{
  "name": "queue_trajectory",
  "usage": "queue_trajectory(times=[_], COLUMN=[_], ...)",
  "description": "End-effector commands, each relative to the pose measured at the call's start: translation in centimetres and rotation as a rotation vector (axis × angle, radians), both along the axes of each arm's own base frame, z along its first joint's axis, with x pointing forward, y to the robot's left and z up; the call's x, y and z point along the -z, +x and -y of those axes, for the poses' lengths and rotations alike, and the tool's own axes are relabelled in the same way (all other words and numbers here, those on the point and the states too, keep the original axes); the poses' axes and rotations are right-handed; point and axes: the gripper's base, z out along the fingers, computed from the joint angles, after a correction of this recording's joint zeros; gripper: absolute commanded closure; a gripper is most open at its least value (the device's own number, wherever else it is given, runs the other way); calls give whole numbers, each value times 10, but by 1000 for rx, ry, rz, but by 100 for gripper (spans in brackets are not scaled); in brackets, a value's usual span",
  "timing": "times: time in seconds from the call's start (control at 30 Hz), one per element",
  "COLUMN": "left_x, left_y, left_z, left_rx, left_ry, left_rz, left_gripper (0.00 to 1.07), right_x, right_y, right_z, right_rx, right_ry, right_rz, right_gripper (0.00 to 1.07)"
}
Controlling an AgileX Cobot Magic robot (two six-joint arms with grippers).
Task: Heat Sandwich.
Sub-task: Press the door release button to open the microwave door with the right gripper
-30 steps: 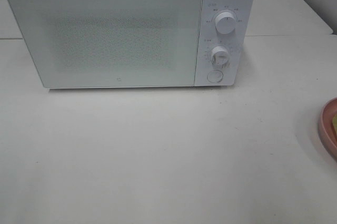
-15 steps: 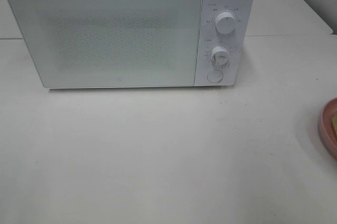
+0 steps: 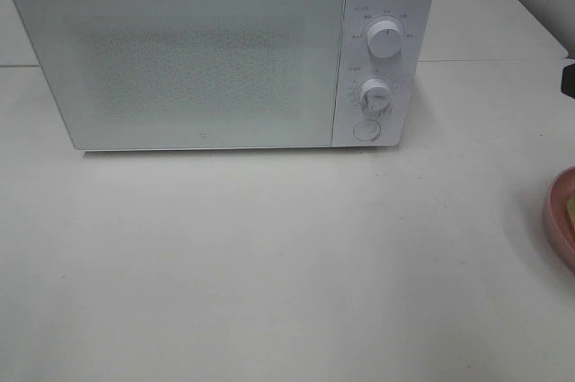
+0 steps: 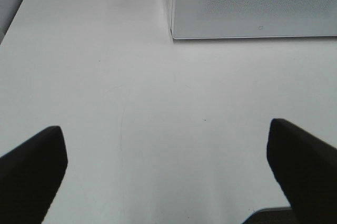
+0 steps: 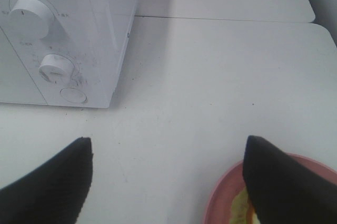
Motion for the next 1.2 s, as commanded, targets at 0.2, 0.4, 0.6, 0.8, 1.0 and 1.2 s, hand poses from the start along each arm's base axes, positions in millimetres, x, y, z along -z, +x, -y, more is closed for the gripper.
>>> queue_trajectory(times=[0.2, 0.4, 0.6, 0.8, 1.0, 1.2], left_x=[0, 0, 0, 0, 0, 0], left_y=[-4, -4, -4, -4, -4, -4], left_z=[0, 0, 0, 0, 0, 0], left_rx=[0, 0, 0, 0, 0, 0], left_ry=[-7, -7, -7, -7, -7, -7], left_rz=[35, 35, 35, 35, 35, 35], left_gripper=[9, 9, 9, 9, 9, 9], right_x=[7, 21, 37, 49, 52, 56], right_y=[21, 25, 22, 21, 14, 8], right_z=[-2, -3, -3, -10, -27, -33], right_rx=[-2, -11, -20, -42, -68, -71], right_ry=[18, 29, 41, 60, 106, 76], right_rz=[115, 212, 310, 318, 364, 380], right_gripper=[31, 31, 31, 31, 31, 31])
